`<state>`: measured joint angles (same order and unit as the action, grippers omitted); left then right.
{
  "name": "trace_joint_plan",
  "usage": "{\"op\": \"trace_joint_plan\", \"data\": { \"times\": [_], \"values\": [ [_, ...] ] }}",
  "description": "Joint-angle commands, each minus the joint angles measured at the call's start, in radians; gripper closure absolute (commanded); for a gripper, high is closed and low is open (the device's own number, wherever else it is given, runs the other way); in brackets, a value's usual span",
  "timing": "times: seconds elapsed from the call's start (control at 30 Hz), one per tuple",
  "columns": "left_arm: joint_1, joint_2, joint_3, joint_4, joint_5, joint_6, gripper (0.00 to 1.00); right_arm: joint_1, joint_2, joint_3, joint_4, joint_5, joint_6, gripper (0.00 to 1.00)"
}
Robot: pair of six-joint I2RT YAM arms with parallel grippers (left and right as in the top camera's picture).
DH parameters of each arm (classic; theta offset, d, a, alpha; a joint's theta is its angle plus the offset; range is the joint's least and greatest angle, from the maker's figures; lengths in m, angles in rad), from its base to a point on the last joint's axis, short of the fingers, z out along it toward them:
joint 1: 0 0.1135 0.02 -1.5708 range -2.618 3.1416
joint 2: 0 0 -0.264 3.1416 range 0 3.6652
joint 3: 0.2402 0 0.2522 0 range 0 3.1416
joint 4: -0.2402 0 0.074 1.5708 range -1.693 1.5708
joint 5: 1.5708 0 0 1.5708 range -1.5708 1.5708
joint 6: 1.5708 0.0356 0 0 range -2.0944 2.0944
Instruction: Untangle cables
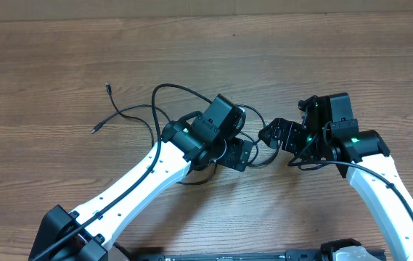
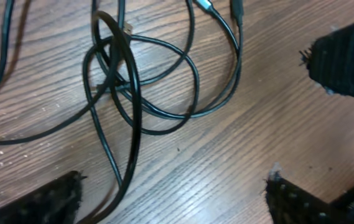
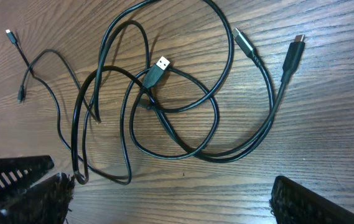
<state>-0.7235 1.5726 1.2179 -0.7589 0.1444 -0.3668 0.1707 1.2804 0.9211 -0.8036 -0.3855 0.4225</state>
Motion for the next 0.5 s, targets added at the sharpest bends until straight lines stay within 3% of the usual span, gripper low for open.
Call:
{"op": "trace_joint_plan", "data": {
  "times": [0.0, 0.33, 0.4, 0.47],
  "values": [
    [-0.004, -0.015, -0.008, 0.006, -0.029, 0.016, 0.02, -0.002, 0.001, 0.028, 0.005, -0.001, -0.002, 0.00],
    [-0.004, 0.050, -0.008, 0.008, -0.028, 0.015, 0.02, -0.002, 0.001, 0.028, 0.005, -0.001, -0.002, 0.00],
    [-0.004, 0.075, -0.008, 0.008, -0.029, 0.015, 0.12, -0.002, 0.001, 0.028, 0.005, -0.001, -0.002, 0.00],
    [-0.004, 0.101, -0.008, 0.010, -0.030, 0.015, 0.31, -0.002, 0.001, 0.028, 0.005, -0.001, -0.002, 0.00]
  ]
}}
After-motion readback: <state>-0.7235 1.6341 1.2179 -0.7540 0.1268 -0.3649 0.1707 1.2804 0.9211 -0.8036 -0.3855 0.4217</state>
